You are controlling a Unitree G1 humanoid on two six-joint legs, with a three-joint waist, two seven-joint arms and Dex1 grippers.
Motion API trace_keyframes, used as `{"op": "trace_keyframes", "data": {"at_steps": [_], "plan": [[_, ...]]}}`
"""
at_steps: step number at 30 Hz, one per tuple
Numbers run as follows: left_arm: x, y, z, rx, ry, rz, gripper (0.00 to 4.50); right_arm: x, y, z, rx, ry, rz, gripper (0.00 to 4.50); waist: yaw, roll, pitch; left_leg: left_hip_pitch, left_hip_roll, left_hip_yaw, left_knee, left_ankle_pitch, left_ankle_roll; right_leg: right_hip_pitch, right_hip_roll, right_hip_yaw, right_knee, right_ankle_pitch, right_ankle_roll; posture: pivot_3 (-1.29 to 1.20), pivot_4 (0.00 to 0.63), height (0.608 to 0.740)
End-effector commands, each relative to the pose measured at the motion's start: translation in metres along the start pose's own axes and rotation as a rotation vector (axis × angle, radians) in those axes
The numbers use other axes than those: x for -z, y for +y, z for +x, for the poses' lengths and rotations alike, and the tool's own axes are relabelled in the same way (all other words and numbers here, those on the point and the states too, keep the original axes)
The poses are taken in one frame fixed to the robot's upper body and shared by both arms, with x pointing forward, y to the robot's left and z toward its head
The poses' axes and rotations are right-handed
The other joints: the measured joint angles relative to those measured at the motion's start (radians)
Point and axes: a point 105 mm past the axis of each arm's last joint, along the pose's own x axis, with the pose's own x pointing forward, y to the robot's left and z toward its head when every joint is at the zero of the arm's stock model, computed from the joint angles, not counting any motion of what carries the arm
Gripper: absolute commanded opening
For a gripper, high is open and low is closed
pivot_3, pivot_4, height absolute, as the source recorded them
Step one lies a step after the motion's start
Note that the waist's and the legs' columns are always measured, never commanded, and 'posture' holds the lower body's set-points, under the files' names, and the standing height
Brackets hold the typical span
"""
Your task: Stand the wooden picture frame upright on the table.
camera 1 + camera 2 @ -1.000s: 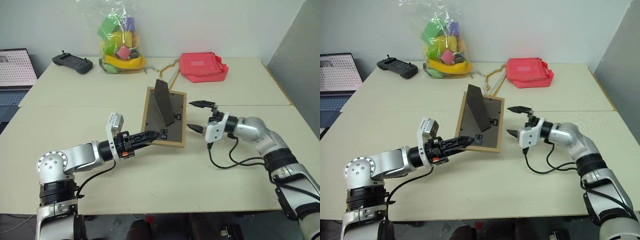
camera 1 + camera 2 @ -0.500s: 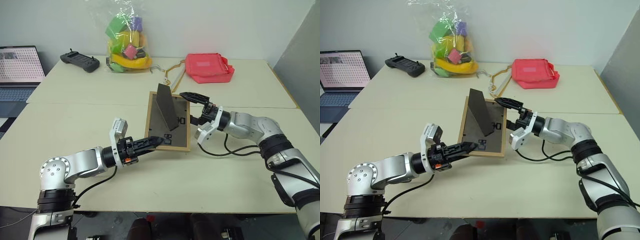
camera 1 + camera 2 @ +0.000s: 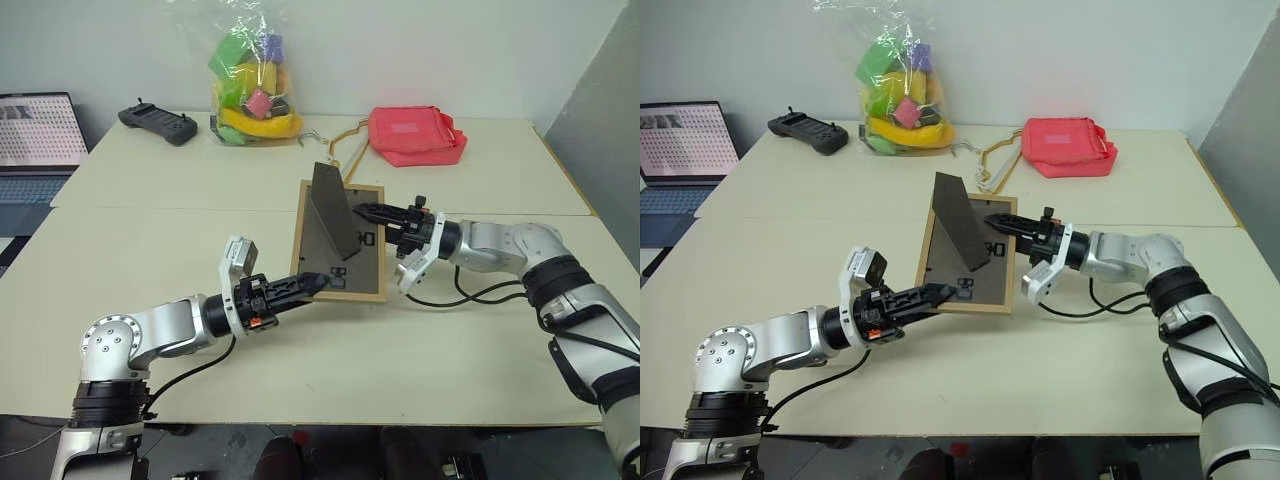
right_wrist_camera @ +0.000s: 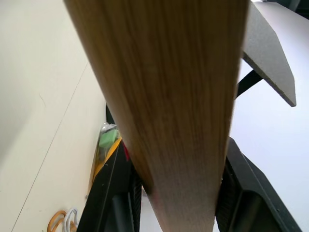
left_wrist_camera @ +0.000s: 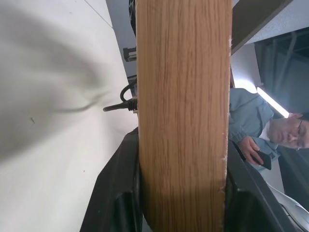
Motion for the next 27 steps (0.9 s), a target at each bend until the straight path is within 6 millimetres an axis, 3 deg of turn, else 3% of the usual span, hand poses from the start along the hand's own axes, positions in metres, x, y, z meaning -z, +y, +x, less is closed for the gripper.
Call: {"op": "trace_keyframes", "data": {"at_steps": [1, 6, 8, 10, 13, 15, 17, 19, 22, 27], "plan": [[-0.026, -0.003, -0.009, -0.032, -0.140, 0.033, 2.56, 0.010, -0.022, -0.006, 0.071, 0.022, 0.008, 1.30, 0.000, 0.000, 0.000, 0.000, 0.000, 0.000, 0.000, 0.000, 0.000, 0.000, 0.000, 0.000, 0.000, 0.000, 0.000, 0.00, 0.150, 0.740], [-0.070, -0.011, -0.039, -0.137, -0.345, 0.137, 3.54, 0.015, -0.016, -0.020, 0.060, 0.066, 0.227, 1.30, -0.001, 0.000, 0.000, 0.000, 0.000, 0.000, 0.000, 0.000, 0.000, 0.000, 0.000, 0.000, 0.000, 0.000, 0.000, 0.00, 0.150, 0.740], [-0.077, -0.014, -0.049, -0.193, -0.393, 0.204, 3.96, 0.018, -0.011, -0.020, 0.052, 0.103, 0.350, 1.30, -0.003, 0.000, 0.000, 0.000, 0.000, 0.000, 0.000, 0.000, 0.000, 0.000, 0.000, 0.000, 0.000, 0.000, 0.000, 0.00, 0.150, 0.740], [-0.071, -0.013, -0.053, -0.302, -0.368, 0.332, 4.34, 0.025, -0.004, -0.016, 0.032, 0.171, 0.557, 1.30, -0.009, -0.001, 0.000, 0.001, 0.001, 0.000, 0.000, 0.000, 0.000, 0.002, -0.001, 0.000, -0.001, 0.000, 0.000, 0.00, 0.150, 0.740], [-0.046, -0.017, -0.042, -0.424, -0.248, 0.567, 4.50, 0.037, 0.001, -0.008, 0.053, 0.213, 1.058, 1.29, -0.016, 0.000, 0.000, 0.001, 0.002, -0.001, 0.000, 0.000, 0.000, 0.003, -0.002, -0.001, -0.002, 0.000, 0.000, 0.00, 0.150, 0.740], [-0.034, -0.011, -0.032, -0.567, -0.204, 0.811, 4.50, 0.030, 0.011, 0.008, -0.034, 0.115, 1.579, 1.29, -0.013, 0.001, 0.001, 0.000, 0.002, -0.002, 0.000, 0.000, 0.000, 0.003, -0.005, -0.002, 0.000, 0.000, 0.000, 0.00, 0.150, 0.740], [-0.033, -0.012, -0.029, -0.602, -0.233, 0.932, 4.50, 0.017, 0.010, 0.017, -0.113, 0.000, 1.847, 1.29, -0.009, 0.001, 0.001, 0.002, 0.001, -0.002, 0.000, 0.000, 0.000, 0.004, -0.002, -0.004, 0.000, 0.000, 0.000, 0.00, 0.150, 0.740], [-0.034, -0.012, -0.030, -0.615, -0.253, 0.993, 4.50, 0.013, 0.014, 0.019, -0.155, -0.017, 1.912, 1.29, -0.006, 0.001, 0.001, 0.003, 0.001, 0.000, -0.001, 0.000, 0.000, 0.004, -0.001, -0.002, -0.001, 0.000, 0.000, 0.00, 0.150, 0.740], [-0.029, -0.004, -0.034, -0.647, -0.253, 1.026, 4.50, 0.006, 0.035, 0.021, -0.222, 0.014, 2.037, 1.29, 0.000, 0.001, 0.001, 0.003, 0.002, -0.001, -0.001, 0.000, 0.000, 0.003, 0.002, -0.002, -0.001, 0.000, 0.000, 0.00, 0.150, 0.740], [-0.019, 0.001, -0.037, -0.656, -0.235, 1.044, 4.50, -0.001, 0.053, 0.026, -0.231, 0.036, 2.091, 1.29, 0.002, 0.001, 0.001, 0.001, 0.001, 0.000, -0.001, -0.003, 0.005, 0.001, 0.001, -0.001, -0.001, 0.000, 0.000, 0.00, 0.150, 0.740]]}}
